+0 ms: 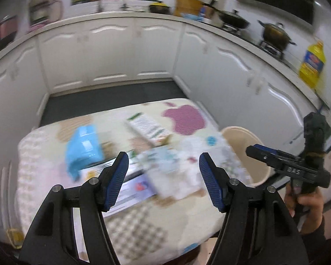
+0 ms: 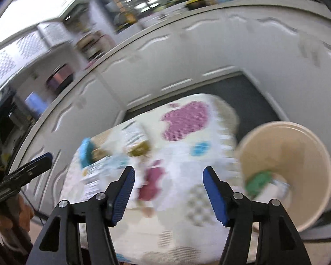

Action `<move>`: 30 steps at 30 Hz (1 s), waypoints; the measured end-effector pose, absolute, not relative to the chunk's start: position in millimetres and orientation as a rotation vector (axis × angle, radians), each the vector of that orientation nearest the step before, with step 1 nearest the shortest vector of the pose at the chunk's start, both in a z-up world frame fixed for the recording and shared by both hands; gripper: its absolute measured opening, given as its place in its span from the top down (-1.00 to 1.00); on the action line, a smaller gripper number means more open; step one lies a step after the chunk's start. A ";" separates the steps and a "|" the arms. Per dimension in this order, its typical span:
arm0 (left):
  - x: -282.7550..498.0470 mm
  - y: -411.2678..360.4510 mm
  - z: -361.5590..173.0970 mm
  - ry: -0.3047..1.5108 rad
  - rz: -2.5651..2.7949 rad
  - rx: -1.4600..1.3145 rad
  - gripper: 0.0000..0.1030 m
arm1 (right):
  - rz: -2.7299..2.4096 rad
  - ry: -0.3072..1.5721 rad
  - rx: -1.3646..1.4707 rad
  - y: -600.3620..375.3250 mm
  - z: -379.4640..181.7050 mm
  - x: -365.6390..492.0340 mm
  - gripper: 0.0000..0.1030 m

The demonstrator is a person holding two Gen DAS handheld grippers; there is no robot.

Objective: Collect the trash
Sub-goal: 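Move both open tools back over the table toward the remaining boxes, then grasp the blue packet with left tool while right tool grasps the white plastic bag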

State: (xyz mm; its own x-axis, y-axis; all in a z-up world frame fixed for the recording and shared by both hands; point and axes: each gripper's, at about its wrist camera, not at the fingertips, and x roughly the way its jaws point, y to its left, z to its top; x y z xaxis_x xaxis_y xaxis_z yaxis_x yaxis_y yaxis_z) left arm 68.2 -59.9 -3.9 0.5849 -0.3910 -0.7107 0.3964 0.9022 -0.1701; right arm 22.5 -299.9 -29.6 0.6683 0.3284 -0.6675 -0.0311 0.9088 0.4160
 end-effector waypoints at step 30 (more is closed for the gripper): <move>156.0 55.7 -69.5 0.942 -0.412 -0.230 -0.44 | 0.420 0.949 0.274 -193.9 -76.1 117.1 -0.20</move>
State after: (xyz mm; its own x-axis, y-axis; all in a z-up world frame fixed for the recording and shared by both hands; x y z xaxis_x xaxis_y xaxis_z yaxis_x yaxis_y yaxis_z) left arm 156.0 55.7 -69.5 0.5184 -0.4389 -0.7339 0.2414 0.8985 -0.3667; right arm 117.1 -193.9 -76.1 0.5112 0.4617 -0.7250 -0.2254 0.8860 0.4053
